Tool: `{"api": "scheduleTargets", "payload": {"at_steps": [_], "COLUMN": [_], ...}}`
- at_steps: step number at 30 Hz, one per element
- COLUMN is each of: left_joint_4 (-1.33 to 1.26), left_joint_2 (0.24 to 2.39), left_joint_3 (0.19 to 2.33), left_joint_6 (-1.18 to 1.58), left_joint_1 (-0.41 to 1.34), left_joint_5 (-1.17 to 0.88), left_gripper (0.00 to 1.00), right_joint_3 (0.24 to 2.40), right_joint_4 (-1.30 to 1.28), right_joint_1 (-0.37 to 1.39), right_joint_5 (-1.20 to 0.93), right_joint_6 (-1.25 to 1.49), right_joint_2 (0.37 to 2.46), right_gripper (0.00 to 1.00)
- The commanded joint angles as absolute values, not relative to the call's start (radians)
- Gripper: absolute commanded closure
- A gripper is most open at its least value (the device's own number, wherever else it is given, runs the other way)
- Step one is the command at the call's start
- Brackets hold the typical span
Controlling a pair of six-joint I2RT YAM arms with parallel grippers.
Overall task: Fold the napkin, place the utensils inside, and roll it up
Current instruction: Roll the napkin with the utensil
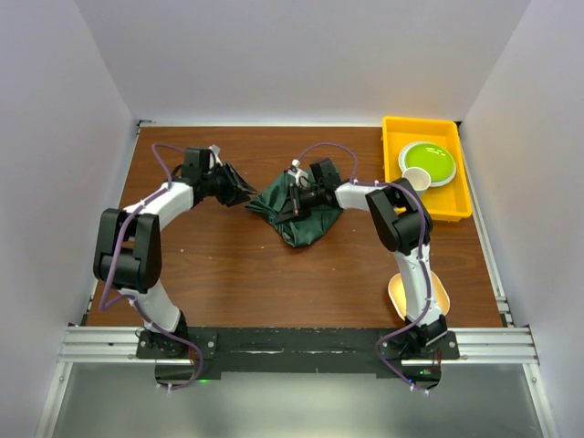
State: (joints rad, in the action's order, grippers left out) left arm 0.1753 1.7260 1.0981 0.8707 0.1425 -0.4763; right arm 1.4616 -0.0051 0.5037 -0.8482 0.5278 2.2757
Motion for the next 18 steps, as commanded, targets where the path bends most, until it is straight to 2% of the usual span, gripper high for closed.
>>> {"api": "scheduleTargets", "payload": {"at_steps": [1, 8, 14, 18], "left_joint_4": [0.158, 0.117, 0.126, 0.161], "left_joint_2": [1.703, 1.733, 1.700, 1.660], "left_joint_3": [1.066, 1.022, 1.002, 0.999], "left_joint_6": [0.822, 0.834, 0.835, 0.825], "left_joint_1": [0.182, 0.201, 0.201, 0.199], "left_joint_5": [-0.512, -0.581, -0.595, -0.586], "left_gripper": [0.61, 0.66, 0.63, 0.63], "right_joint_3": [1.370, 1.436, 1.555, 1.601], "right_joint_4": [0.084, 0.006, -0.285, -0.432], "right_joint_1": [0.473, 0.460, 0.495, 0.543], "right_joint_5": [-0.896, -0.862, -0.733, -0.614], "right_joint_6": [0.679, 0.634, 0.439, 0.354], "right_joint_2": [2.353, 2.370, 2.323, 2.277], "right_gripper": [1.00, 1.00, 1.00, 0.92]}}
